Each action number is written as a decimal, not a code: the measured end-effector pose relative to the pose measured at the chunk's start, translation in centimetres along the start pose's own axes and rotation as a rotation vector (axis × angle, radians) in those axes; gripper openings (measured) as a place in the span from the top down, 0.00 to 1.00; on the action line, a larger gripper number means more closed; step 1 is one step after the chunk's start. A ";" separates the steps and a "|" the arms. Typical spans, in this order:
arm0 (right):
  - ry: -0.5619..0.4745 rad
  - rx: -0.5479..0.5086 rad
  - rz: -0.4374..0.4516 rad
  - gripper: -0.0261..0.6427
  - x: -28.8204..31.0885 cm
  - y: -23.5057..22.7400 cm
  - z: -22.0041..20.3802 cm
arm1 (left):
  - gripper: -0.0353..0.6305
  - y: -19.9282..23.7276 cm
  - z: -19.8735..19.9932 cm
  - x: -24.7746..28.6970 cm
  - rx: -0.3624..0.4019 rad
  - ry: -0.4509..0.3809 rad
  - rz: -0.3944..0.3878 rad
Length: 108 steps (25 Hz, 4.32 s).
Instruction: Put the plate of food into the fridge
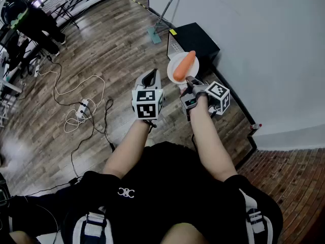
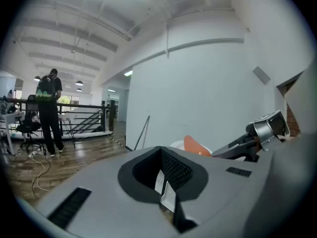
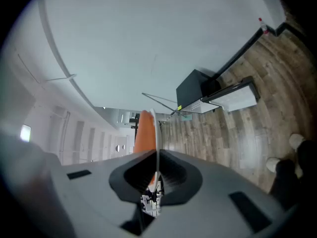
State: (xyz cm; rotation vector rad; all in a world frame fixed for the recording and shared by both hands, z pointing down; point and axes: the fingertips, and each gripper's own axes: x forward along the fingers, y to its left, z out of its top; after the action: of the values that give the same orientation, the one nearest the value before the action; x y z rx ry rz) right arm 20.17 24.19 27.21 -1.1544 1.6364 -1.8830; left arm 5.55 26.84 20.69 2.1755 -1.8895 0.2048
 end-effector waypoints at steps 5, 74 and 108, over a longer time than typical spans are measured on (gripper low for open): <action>-0.014 -0.009 -0.013 0.92 0.4 -0.7 0.1 | 0.95 0.4 -1.1 0.5 -0.002 0.009 -0.006; -0.118 0.047 -0.039 0.92 39.4 4.5 16.1 | 0.95 18.7 5.1 40.4 -0.006 0.170 -0.176; -0.551 0.222 -0.101 0.92 52.0 -14.3 10.5 | 0.95 23.6 -11.2 60.0 0.195 0.338 -0.727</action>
State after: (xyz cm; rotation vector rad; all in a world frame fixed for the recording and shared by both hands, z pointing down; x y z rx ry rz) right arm 1.05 -17.54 57.47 -1.5059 1.0603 -1.5584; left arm -8.26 -30.09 49.85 2.5885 -0.8581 0.5780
